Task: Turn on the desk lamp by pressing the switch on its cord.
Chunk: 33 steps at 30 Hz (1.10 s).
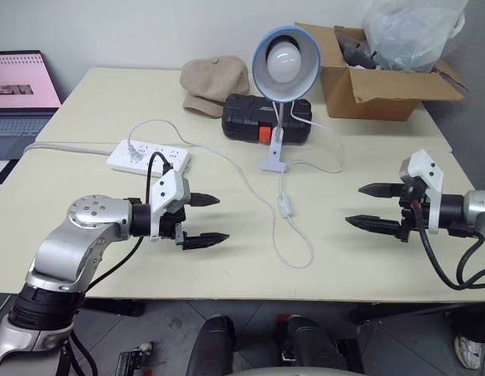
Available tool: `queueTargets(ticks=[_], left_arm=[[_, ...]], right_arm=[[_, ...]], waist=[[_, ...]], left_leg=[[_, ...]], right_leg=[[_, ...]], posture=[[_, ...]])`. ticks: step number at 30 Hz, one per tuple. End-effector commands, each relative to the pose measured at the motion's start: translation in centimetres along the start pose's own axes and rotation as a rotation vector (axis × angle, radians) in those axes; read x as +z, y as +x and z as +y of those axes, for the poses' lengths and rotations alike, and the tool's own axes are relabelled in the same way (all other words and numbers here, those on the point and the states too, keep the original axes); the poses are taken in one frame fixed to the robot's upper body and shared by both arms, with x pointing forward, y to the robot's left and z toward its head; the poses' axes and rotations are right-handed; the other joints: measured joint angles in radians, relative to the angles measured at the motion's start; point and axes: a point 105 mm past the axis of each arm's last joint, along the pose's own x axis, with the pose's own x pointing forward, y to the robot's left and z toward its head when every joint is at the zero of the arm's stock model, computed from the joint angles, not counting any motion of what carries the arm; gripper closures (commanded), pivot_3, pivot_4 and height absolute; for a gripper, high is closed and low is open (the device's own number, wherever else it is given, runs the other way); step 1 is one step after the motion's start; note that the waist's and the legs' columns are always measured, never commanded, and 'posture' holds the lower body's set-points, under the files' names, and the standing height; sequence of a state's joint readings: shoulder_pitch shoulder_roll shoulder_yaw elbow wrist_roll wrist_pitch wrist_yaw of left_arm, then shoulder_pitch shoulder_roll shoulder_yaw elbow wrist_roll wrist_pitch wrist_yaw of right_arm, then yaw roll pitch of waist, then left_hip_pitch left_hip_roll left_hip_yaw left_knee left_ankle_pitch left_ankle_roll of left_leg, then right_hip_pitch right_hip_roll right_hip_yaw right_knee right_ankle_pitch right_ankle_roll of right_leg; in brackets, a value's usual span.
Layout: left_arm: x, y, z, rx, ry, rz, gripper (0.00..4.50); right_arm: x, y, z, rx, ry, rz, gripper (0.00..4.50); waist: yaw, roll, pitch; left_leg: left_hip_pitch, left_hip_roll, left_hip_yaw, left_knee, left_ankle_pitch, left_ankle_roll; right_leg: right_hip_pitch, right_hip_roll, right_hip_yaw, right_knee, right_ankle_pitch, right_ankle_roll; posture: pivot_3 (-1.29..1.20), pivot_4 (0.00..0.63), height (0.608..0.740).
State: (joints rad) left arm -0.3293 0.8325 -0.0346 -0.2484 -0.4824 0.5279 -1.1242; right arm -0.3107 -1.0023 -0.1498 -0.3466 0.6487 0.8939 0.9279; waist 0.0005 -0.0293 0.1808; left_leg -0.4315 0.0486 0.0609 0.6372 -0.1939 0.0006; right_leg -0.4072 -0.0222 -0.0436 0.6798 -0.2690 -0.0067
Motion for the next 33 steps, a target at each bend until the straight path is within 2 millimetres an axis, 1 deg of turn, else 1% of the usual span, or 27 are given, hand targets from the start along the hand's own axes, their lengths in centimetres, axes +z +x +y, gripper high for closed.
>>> queueTargets(ticks=[1, 3, 6, 8, 10, 12, 14, 16, 17, 19, 20, 23, 26, 33], left_arm=[[1.5, 0.1, -0.2, -0.010, 0.059, -0.050, 0.00], [1.4, 0.1, -0.3, -0.014, 0.057, -0.049, 0.00], [1.4, 0.3, -0.2, -0.009, 0.059, -0.048, 0.00], [1.3, 0.5, -0.2, -0.010, 0.058, -0.045, 0.00], [0.8, 0.6, -0.2, -0.013, 0.075, -0.023, 0.00], [0.1, 0.9, -0.1, -0.015, 0.111, 0.007, 0.00], [-0.1, 1.1, 0.0, -0.016, 0.131, 0.014, 0.00], [-0.1, 1.4, -0.3, -0.038, 0.143, 0.009, 0.00], [-0.1, 1.5, -0.4, -0.046, 0.147, 0.008, 0.00], [0.0, 1.7, -0.6, -0.046, 0.150, -0.004, 0.00], [0.1, 1.8, -0.6, -0.042, 0.153, -0.008, 0.00], [-0.1, 2.0, -0.8, -0.033, 0.156, -0.012, 0.00], [-0.2, 2.1, -1.0, -0.025, 0.156, -0.013, 0.00], [-0.6, 2.1, -1.4, -0.020, 0.150, -0.005, 0.00]], right_arm=[[0.8, 0.5, -0.6, -0.056, 0.078, -0.017, 0.04], [1.2, 0.9, -0.6, -0.060, 0.112, -0.032, 0.04], [2.6, 2.1, -0.5, -0.041, 0.203, -0.088, 0.04], [3.0, 2.5, -0.5, -0.033, 0.244, -0.095, 0.04], [3.5, 3.7, -0.2, -0.004, 0.303, -0.081, 0.04], [3.6, 5.4, -0.1, 0.013, 0.391, -0.019, 0.04], [3.8, 6.6, -0.3, 0.012, 0.451, 0.012, 0.04], [4.0, 8.3, -0.6, 0.005, 0.511, 0.039, 0.04], [4.1, 8.8, -0.6, 0.005, 0.526, 0.050, 0.04], [3.9, 10.3, -1.6, -0.081, 0.554, 0.074, 0.04], [3.8, 10.9, -1.6, -0.085, 0.561, 0.086, 0.04], [3.7, 12.4, -0.3, -0.034, 0.563, 0.133, 0.04], [3.3, 13.2, 0.3, -0.015, 0.566, 0.171, 0.04], [2.6, 14.8, -0.1, -0.026, 0.583, 0.212, 0.04]], waist=[[0.000, 0.000, 0.000], [0.000, 0.000, 0.000], [-0.002, 0.000, 0.000], [-0.002, 0.000, 0.000], [-0.002, 0.000, 0.000], [-0.002, 0.000, 0.000], [-0.003, 0.000, 0.000], [-0.003, 0.000, 0.000], [-0.003, 0.000, 0.000], [-0.003, 0.000, 0.000], [-0.003, 0.000, 0.000], [-0.001, 0.000, 0.000], [-0.003, 0.000, 0.000], [-0.004, 0.000, 0.000]], left_leg=[[0.000, 0.000, 0.000, 0.000, 0.000, 0.000], [0.000, 0.000, 0.000, 0.000, 0.000, 0.000], [0.000, 0.000, 0.000, 0.000, 0.000, 0.000], [0.000, 0.000, 0.000, 0.000, 0.000, 0.000], [0.000, 0.000, 0.000, 0.000, 0.000, 0.000], [0.000, 0.000, 0.000, 0.000, 0.000, 0.000], [0.000, 0.000, 0.001, 0.000, 0.000, 0.000], [0.000, 0.000, 0.001, 0.000, 0.000, 0.000], [0.000, 0.000, 0.001, 0.000, 0.000, 0.000], [0.000, 0.000, 0.001, -0.001, 0.000, 0.000], [-0.001, 0.000, 0.001, -0.001, 0.000, 0.000], [-0.002, 0.000, 0.002, -0.001, 0.000, 0.000], [-0.002, 0.000, 0.003, -0.002, 0.000, 0.000], [-0.001, 0.000, 0.002, -0.002, 0.000, 0.000]], right_leg=[[0.000, 0.000, 0.000, 0.000, 0.000, 0.000], [0.000, 0.000, 0.000, 0.000, 0.000, 0.000], [0.000, 0.000, 0.000, 0.000, 0.000, 0.000], [0.000, 0.000, 0.000, 0.000, 0.000, 0.000], [0.000, 0.000, 0.000, 0.000, 0.000, 0.000], [0.000, 0.000, 0.000, 0.000, 0.000, 0.000], [0.000, 0.000, 0.001, 0.000, 0.000, 0.000], [-0.001, 0.000, 0.001, 0.001, 0.000, 0.000], [-0.001, 0.001, 0.001, 0.001, 0.000, 0.000], [-0.001, 0.001, 0.001, 0.001, 0.000, 0.000], [-0.002, 0.001, 0.001, 0.001, 0.000, 0.000], [-0.003, 0.001, 0.002, 0.001, 0.000, 0.000], [-0.003, 0.001, 0.002, 0.000, 0.000, 0.000], [-0.003, 0.001, 0.002, 0.001, 0.000, 0.000]], posture=[[0.00, 0.150, 0.740], [0.00, 0.150, 0.740], [0.00, 0.150, 0.740], [0.00, 0.150, 0.740], [0.00, 0.150, 0.740], [0.00, 0.150, 0.740], [0.00, 0.150, 0.740], [0.00, 0.150, 0.740], [0.00, 0.150, 0.740], [0.00, 0.150, 0.740], [0.00, 0.150, 0.740], [0.00, 0.150, 0.740], [0.00, 0.150, 0.740], [0.00, 0.150, 0.740]])
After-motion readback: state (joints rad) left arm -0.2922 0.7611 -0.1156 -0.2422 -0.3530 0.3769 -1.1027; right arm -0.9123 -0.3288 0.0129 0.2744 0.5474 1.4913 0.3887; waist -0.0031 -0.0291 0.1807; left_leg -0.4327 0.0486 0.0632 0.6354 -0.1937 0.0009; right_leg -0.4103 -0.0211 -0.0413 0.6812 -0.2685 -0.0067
